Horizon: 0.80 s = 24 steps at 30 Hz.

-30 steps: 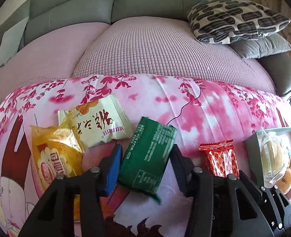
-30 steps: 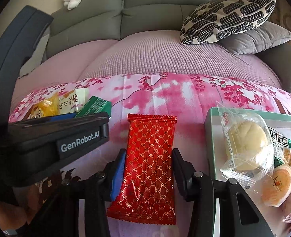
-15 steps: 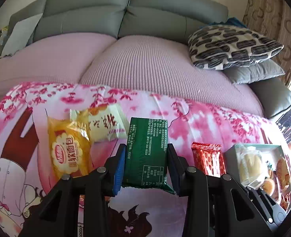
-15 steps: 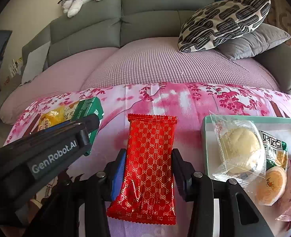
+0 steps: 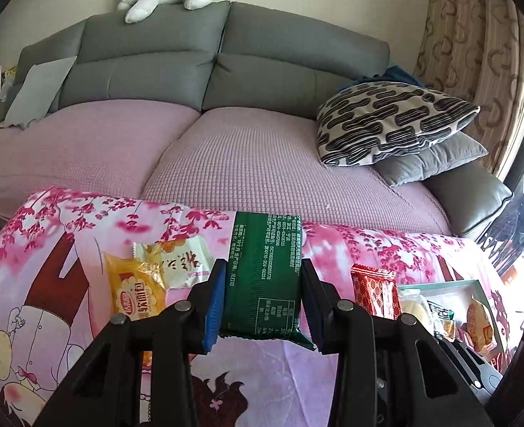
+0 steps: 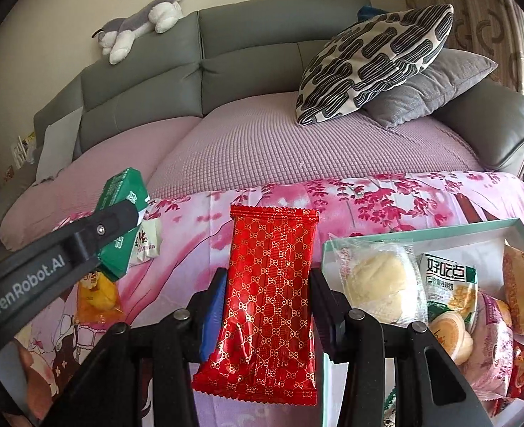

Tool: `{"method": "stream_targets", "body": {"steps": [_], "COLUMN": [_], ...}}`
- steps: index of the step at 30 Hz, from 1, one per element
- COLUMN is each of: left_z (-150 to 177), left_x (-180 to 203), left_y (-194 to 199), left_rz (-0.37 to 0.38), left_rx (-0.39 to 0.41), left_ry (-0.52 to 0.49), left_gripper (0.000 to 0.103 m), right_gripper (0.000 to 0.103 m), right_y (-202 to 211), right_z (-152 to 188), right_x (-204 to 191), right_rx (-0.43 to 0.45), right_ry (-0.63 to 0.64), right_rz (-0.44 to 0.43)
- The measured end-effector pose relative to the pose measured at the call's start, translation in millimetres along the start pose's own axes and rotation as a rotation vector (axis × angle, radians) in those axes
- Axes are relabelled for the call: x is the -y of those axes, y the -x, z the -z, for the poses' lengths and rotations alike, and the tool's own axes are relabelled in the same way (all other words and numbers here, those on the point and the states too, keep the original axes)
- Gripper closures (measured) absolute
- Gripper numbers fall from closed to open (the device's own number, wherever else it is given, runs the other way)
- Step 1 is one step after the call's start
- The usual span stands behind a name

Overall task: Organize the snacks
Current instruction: 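Carry the green pack with the left tool while the right tool carries the red pouch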

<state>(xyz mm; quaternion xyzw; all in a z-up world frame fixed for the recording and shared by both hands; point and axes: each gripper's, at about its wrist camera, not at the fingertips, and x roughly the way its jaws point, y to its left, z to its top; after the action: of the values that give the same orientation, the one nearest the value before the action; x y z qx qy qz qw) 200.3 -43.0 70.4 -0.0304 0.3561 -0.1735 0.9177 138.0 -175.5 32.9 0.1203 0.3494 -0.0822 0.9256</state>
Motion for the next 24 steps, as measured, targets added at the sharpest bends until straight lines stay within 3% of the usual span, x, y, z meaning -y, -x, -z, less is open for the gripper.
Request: {"method": "stream_targets", "body": {"steps": [14,17,21,24], "left_z": [1,2,5,10], "left_x": [68,69,54,41], "left_y": [21,12,-12,-33], "left_rz": [0.145,0.135,0.071,0.071], "left_rx": [0.054,0.024,-0.056,-0.132], "left_ry": [-0.162,-0.158,-0.130,-0.103], "left_gripper": [0.062,0.062,0.062,0.061], "right_gripper": [0.055,0.056,0.056,0.056], "right_y": [23,34,49,59], "right_z": [-13,-15,-16,-17], "right_x": [78,93,99,103], "right_rx": [-0.029,-0.031,-0.018,-0.010], "right_ry": [-0.113,-0.142,-0.153,-0.165], "right_rz": [0.189,0.218,0.227,0.233]}}
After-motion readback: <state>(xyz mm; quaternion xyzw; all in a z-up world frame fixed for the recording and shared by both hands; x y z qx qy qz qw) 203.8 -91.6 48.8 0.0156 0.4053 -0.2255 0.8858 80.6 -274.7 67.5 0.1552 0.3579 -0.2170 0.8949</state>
